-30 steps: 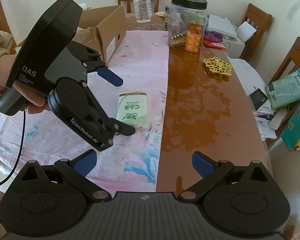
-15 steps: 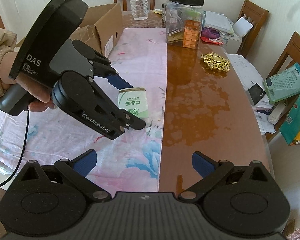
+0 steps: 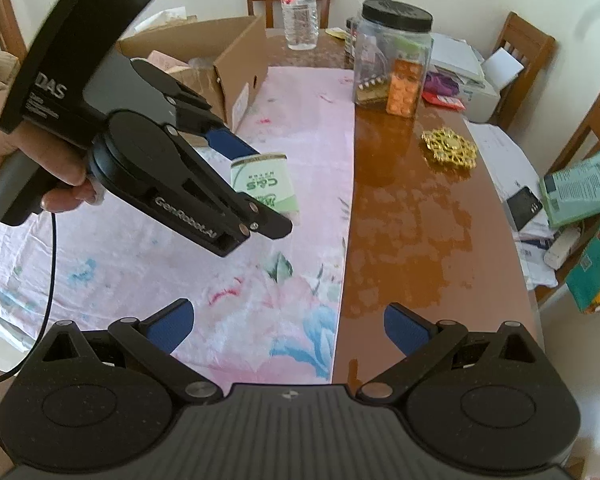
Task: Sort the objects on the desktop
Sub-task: 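Close left tool on green tissue pack, then carry tissue pack over the box and open left tool to drop it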
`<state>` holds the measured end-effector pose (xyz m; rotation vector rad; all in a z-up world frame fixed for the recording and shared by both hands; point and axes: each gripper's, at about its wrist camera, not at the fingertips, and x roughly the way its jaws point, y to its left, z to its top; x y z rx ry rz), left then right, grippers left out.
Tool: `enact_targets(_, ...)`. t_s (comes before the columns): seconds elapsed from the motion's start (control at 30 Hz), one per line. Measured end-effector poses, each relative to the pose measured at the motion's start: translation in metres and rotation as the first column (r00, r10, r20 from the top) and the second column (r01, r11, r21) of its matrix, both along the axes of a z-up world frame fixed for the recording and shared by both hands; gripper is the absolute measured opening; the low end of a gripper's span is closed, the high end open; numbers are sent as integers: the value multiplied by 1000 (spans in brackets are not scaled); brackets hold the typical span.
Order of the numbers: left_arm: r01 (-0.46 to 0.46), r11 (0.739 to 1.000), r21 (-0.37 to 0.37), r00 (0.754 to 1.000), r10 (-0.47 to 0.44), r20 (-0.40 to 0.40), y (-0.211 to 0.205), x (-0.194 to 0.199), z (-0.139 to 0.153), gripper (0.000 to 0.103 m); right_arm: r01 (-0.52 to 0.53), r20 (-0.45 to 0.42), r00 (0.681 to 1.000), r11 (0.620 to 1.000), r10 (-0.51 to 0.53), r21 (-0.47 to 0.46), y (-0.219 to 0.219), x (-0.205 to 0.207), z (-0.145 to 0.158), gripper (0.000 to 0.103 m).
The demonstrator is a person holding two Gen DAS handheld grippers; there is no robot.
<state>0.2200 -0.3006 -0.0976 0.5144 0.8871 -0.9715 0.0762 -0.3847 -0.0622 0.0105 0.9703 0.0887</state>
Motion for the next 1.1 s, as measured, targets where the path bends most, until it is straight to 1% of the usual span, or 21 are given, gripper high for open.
enact_targets(0.13, -47, 999, -13, 999, 47, 25, 8, 2, 18, 67, -27, 14, 1000, 1000, 27, 5, 2, 6, 7, 103)
enact_targets(0.33, -125, 992, -18, 990, 126, 61, 24, 8, 40, 67, -75, 42, 996, 997, 75, 9, 9, 16, 18, 103)
enact_targets(0.6, -211, 977, -44, 972, 214, 99, 49, 15, 63, 67, -112, 35, 993, 994, 112, -12, 22, 31, 29, 103)
enact_targets(0.73, -248, 967, -53, 960, 253, 122, 62, 19, 72, 67, -114, 26, 993, 993, 114, -9, 28, 40, 36, 103)
enact_targets(0.9, -301, 952, -61, 942, 307, 139, 80, 31, 80, 67, -134, 50, 990, 991, 135, -26, 35, 51, 48, 103)
enact_targets(1.1, -373, 925, -68, 910, 379, 165, 108, 52, 88, 67, -135, 72, 988, 990, 137, -28, 42, 66, 57, 103)
